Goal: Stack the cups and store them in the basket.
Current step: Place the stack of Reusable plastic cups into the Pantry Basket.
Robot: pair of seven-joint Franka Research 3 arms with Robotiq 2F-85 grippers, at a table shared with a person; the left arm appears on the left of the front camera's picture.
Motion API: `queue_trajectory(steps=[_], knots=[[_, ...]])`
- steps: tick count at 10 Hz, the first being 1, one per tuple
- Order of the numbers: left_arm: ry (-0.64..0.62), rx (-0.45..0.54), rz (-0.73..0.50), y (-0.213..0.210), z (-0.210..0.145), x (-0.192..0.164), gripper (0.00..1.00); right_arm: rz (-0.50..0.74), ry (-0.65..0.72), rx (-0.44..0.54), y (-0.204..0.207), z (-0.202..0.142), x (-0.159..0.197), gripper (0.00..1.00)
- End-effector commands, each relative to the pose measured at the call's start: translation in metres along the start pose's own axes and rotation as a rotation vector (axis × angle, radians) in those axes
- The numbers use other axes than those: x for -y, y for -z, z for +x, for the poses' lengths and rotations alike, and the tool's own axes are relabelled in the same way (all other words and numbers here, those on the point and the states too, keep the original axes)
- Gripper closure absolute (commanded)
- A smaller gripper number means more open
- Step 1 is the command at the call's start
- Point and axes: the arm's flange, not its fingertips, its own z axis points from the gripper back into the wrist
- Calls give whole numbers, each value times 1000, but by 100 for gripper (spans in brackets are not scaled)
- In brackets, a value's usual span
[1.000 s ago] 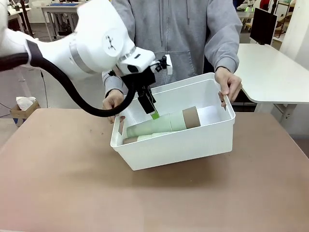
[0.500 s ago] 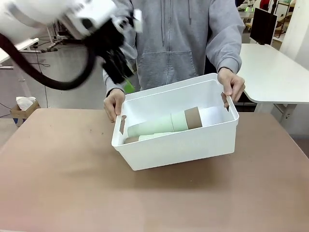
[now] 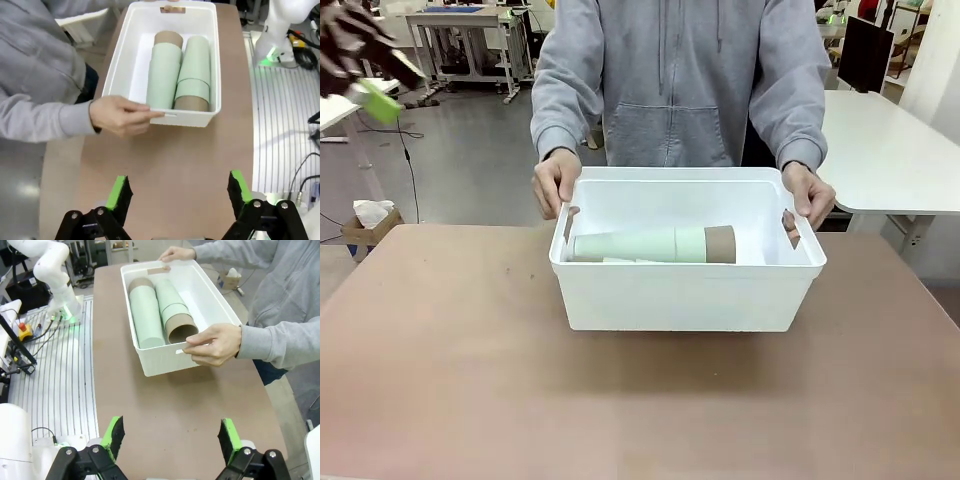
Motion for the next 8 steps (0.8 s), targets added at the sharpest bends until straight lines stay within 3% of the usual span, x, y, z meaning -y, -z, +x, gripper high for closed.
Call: queue_trajectory(steps=[1,4,5,8], knots=[[-4,100,2,-9,-33,-3,0,3,-24,17,-2,1,1,0],[-17,168,38,-20,-66,0,0,3,-24,17,-2,1,1,0],[-33,95,31,-28,-54,-4,0,3,-24,17,-2,1,1,0],[-33,95,31,-28,-54,-4,0,3,-24,17,-2,1,1,0]])
